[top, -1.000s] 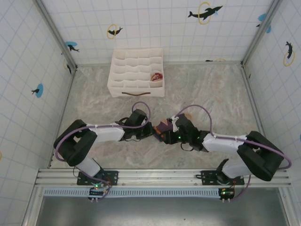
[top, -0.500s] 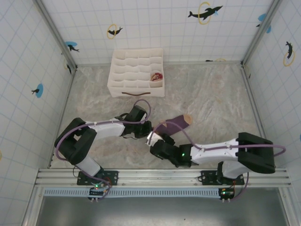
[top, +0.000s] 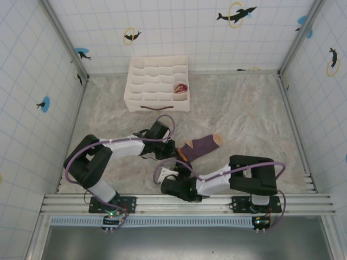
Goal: Roll the socks
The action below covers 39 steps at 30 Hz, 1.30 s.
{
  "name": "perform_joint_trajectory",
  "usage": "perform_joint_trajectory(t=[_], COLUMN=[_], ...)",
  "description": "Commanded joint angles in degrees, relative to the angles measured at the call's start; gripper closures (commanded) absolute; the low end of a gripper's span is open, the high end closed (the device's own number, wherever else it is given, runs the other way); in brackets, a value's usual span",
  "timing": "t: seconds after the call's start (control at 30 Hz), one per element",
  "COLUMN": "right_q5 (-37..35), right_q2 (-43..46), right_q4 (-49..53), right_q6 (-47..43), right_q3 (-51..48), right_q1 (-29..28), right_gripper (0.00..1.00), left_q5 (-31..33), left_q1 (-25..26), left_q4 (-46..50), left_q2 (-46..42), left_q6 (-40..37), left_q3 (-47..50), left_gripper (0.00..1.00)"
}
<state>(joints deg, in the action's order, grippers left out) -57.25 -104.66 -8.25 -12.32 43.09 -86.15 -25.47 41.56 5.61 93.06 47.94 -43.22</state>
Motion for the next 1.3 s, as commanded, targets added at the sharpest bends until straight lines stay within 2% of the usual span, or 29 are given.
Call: perform_joint_trajectory(t=[0.0,0.17,0.27,0.3,0.37,0.4,0.53,0.63,0.77,0.97,1.13,1.27], right_q5=[-1.5,-0.6,1.4,2.9,5.8,8.3,16.7,21.8,30.0,48.2,59.6,69.6], right_q2=[-3.6,-5.4,-5.1,-4.7,-3.6,-2.9,-0.5,1.6,5.3,9.8,10.7,10.2], right_q4=[0.2,-0.1,-1.6,-2.3,-4.1,-5.2,-10.2,-12.9,-16.6,-22.0,-24.3,-27.8], right_q6=[0.0,3.6,5.4,6.2,7.2,7.8,10.6,12.5,15.8,21.3,25.5,31.3], right_q3=[0.5,-0.7,-2.2,-2.8,-4.3,-5.3,-9.8,-12.5,-16.5,-22.3,-23.9,-24.9], right_q1=[1.3,3.3,3.9,4.3,5.0,5.4,7.7,9.2,12.0,19.8,25.9,31.5], right_gripper=[0.45,0.6,0.74,0.8,0.91,0.99,1.0,1.0,1.0,1.0,1.0,1.0], left_q5=[-0.5,0.7,0.7,0.7,0.6,0.6,1.6,2.1,3.0,4.3,6.0,5.8], left_q1=[-0.3,-0.8,-0.9,-0.9,-0.9,-0.9,-1.0,-1.1,-1.5,-2.2,-2.9,-3.0], left_q4=[4.1,3.1,1.7,1.3,0.5,0.3,0.4,1.0,2.4,6.2,7.9,5.7], left_q2=[0.9,-0.6,-1.3,-1.4,-1.5,-1.6,-2.6,-3.4,-5.1,-8.5,-11.3,-12.8], left_q6=[-1.3,-0.2,0.5,0.6,0.8,0.8,0.8,0.5,0.1,-1.9,-2.5,-2.2], left_q3=[0.0,2.0,3.4,3.7,4.1,4.3,4.2,3.8,3.7,3.1,3.5,4.9], left_gripper=[1.0,1.0,1.0,0.97,0.83,0.76,0.43,0.36,0.32,0.31,0.31,0.32])
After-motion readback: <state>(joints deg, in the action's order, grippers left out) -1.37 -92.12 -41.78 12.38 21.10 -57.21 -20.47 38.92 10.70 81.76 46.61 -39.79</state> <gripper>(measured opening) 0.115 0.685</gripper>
